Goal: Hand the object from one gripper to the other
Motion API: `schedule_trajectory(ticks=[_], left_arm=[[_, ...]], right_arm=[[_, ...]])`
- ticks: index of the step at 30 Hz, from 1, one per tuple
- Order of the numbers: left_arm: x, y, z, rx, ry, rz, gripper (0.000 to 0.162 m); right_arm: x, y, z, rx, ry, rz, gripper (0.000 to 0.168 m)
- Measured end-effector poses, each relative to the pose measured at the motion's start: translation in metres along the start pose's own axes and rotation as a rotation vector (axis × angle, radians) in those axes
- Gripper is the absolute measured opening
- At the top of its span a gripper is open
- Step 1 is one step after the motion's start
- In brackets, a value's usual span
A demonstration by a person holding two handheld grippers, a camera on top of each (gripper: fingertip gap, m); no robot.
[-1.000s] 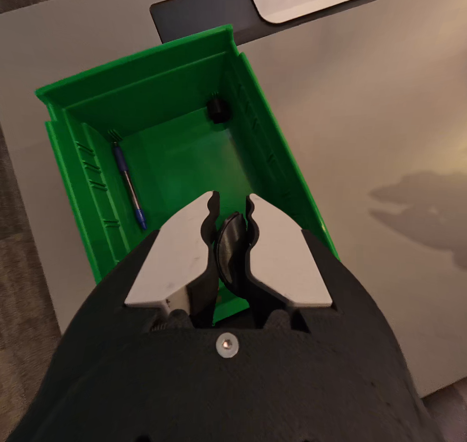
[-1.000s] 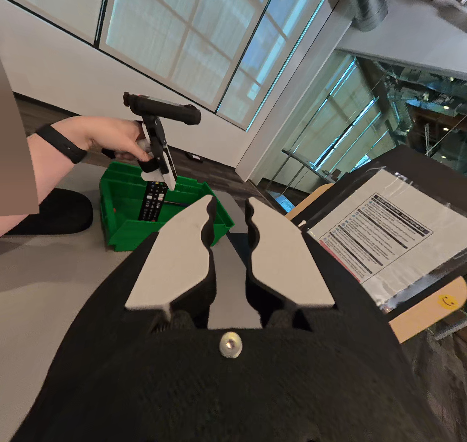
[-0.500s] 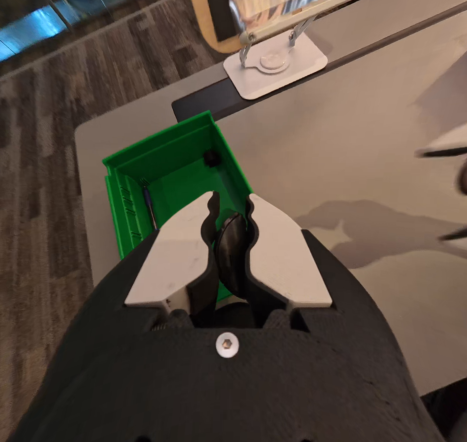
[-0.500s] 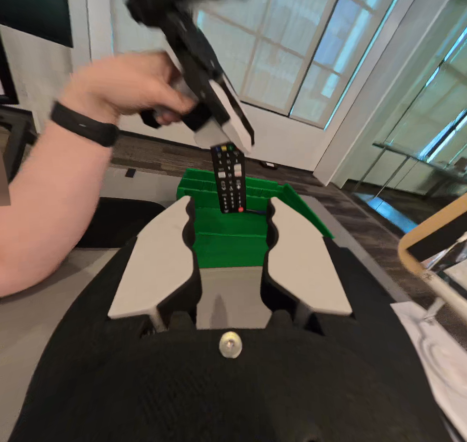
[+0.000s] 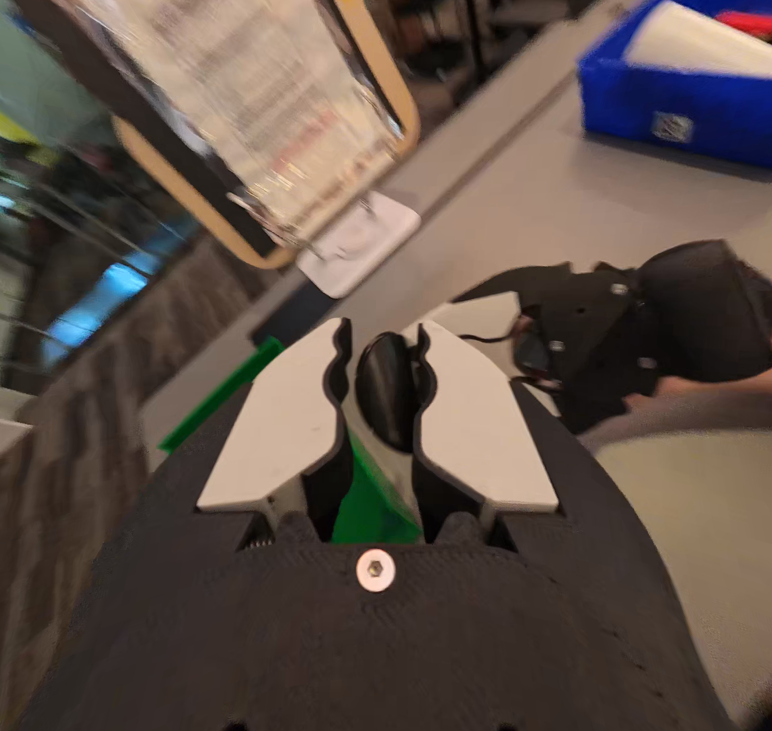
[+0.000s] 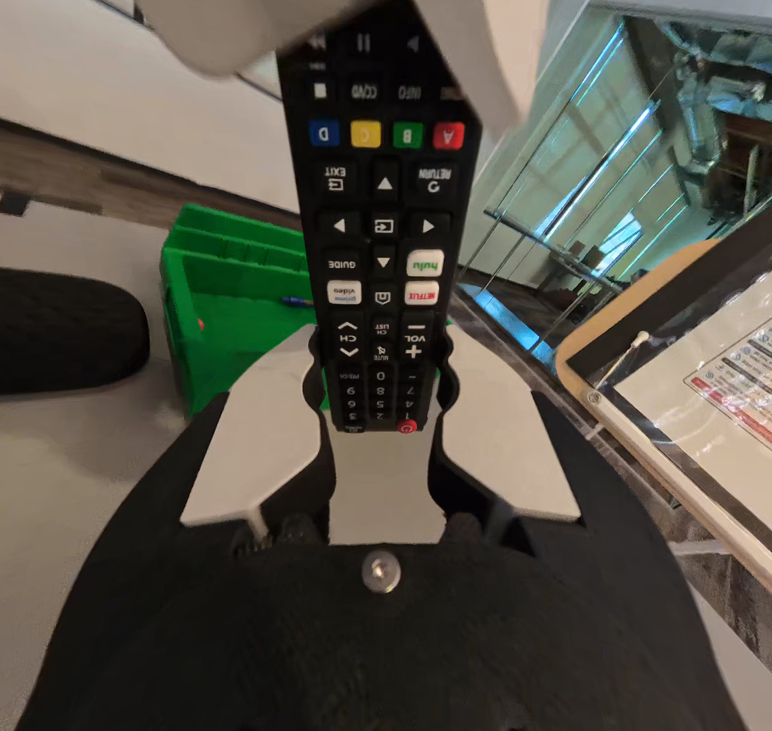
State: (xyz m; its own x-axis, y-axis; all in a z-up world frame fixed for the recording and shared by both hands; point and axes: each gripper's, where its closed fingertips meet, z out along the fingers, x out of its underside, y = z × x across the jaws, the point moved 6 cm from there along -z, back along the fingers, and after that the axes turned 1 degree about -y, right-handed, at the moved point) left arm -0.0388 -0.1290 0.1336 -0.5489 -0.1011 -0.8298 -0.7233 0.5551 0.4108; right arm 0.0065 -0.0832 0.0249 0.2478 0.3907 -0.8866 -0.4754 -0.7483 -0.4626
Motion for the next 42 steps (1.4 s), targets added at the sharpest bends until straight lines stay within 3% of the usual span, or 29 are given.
schedule_trajectory(ticks=[1, 3, 6, 9, 12, 18, 20, 23, 29, 31, 34, 37, 39, 42], left_arm=[[-0.004, 0.008, -0.006, -0.084, -0.078, 0.004, 0.039], [-0.009, 0.014, -0.017, -0.084, -0.187, -0.026, 0.048], [-0.01, 0.006, -0.023, 0.199, -0.291, -0.113, 0.069], [-0.011, 0.008, -0.019, 0.416, -0.373, -0.218, 0.079], [-0.014, 0.012, -0.004, 0.535, -0.45, -0.294, 0.076], [-0.024, -0.012, 0.029, 0.719, -0.46, -0.308, 0.079], [-0.026, -0.02, 0.033, 0.733, -0.45, -0.283, 0.076], [-0.029, -0.027, 0.033, 0.732, -0.47, -0.229, 0.047], [-0.032, -0.019, 0.036, 0.708, -0.446, -0.277, 0.047], [-0.032, -0.009, 0.038, 0.665, -0.46, -0.324, 0.047], [-0.025, 0.007, 0.043, 0.635, -0.45, -0.404, 0.047], [-0.016, 0.032, 0.045, 0.589, -0.472, -0.548, 0.047], [-0.012, 0.048, 0.046, 0.565, -0.519, -0.662, 0.047], [-0.006, 0.063, 0.047, 0.54, -0.59, -0.783, 0.047]], right_arm=[[0.0, -0.008, -0.003, -0.027, 0.004, 0.039, 0.053], [-0.007, -0.02, -0.01, -0.181, -0.056, 0.211, 0.053], [-0.023, -0.034, -0.028, -0.513, -0.152, 0.502, 0.053], [-0.033, -0.051, -0.047, -0.673, -0.232, 0.632, 0.053], [-0.036, -0.055, -0.061, -0.797, -0.247, 0.646, 0.053], [-0.033, -0.047, -0.067, -0.815, -0.126, 0.485, 0.053], [-0.032, -0.044, -0.066, -0.804, -0.099, 0.458, 0.053], [-0.029, -0.044, -0.064, -0.789, -0.074, 0.452, 0.053], [-0.027, -0.055, -0.067, -0.744, -0.116, 0.475, 0.054], [-0.025, -0.063, -0.067, -0.655, -0.148, 0.422, 0.07], [-0.017, -0.071, -0.072, -0.515, -0.15, 0.188, 0.085], [-0.013, -0.075, -0.074, -0.251, -0.183, -0.169, 0.088], [-0.019, -0.068, -0.071, -0.044, -0.294, -0.373, 0.09], [-0.024, -0.045, -0.057, 0.1, -0.435, -0.301, 0.088]])
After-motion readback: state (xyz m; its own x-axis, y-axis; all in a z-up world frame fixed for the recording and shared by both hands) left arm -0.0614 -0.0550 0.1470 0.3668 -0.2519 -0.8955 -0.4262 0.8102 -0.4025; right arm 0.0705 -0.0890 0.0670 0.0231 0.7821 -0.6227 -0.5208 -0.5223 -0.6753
